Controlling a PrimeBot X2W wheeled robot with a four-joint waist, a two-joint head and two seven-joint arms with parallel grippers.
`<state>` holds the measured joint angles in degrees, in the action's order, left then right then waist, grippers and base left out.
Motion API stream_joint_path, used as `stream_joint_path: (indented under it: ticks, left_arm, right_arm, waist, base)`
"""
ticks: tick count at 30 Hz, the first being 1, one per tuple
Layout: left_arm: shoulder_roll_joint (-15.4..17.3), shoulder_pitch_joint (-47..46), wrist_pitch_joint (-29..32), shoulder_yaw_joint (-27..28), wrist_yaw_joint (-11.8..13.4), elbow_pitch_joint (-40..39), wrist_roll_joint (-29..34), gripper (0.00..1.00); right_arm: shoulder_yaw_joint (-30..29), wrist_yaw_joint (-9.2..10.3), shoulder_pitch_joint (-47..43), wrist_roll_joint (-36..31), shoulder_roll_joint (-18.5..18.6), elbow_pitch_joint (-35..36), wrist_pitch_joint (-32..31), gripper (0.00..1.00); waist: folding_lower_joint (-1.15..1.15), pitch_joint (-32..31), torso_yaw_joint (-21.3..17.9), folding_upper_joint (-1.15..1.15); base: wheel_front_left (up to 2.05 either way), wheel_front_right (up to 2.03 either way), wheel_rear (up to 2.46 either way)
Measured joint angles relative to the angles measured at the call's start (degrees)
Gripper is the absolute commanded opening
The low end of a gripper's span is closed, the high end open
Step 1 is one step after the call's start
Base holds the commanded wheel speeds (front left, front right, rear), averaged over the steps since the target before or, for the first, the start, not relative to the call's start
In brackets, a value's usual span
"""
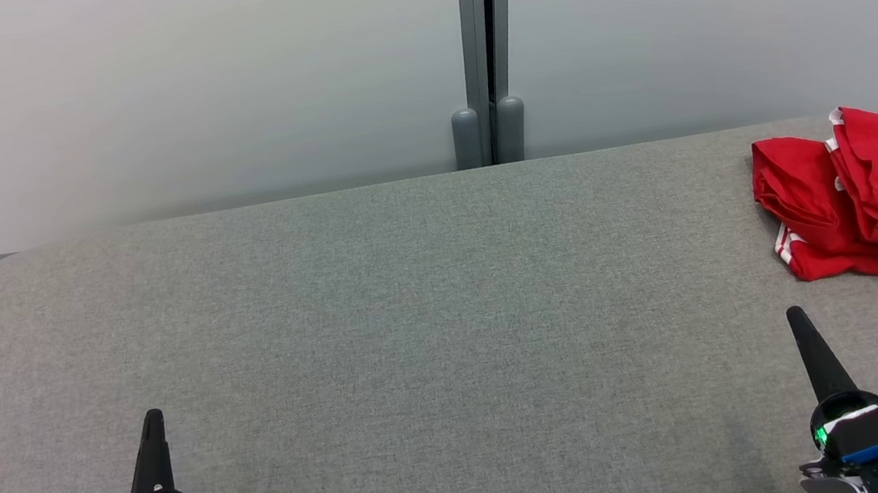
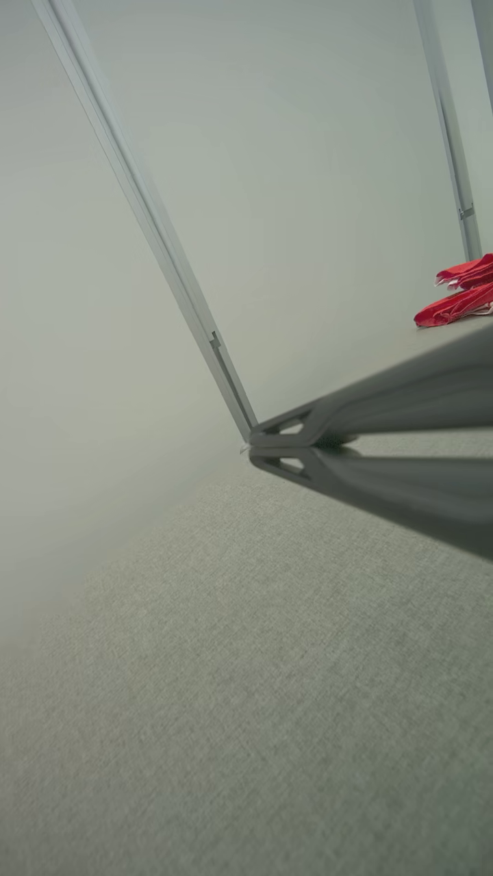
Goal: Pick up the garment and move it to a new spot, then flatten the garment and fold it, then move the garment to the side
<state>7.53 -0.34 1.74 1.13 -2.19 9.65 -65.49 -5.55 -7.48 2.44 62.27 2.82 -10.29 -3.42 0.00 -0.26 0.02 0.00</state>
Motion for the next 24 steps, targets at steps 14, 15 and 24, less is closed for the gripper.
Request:
stream_joint_path:
  ticks: [14, 15, 24]
  left_arm:
    - [-0.97, -1.54, 1.13, 1.23, -1.41, 1.26, -7.56, 0.00]
    - [-1.05, -1.68, 1.20, 1.35, -1.48, 1.33, -8.03, 0.00]
    - [-1.80, -2.47, 1.72, 1.94, -2.40, 1.97, -12.30, 0.00]
  right_arm:
    - [-0.24, 0.00, 0.93, 8.16, 0.00, -1.11, -0.63, 0.00]
    - [-0.27, 0.00, 0.99, 8.67, 0.00, -1.15, -0.79, 0.00]
    - [-0.41, 0.00, 1.72, 13.37, 0.00, -1.71, -1.26, 0.00]
  waist:
    - [0.00, 0.10, 0.00, 0.00]
    - [0.00, 0.11, 0.00, 0.00]
    - [0.00, 0.17, -0.01, 0.00]
  base:
    - [0.00, 0.00, 0.00]
    - [0.00, 0.00, 0.00]
    - [0.00, 0.00, 0.00]
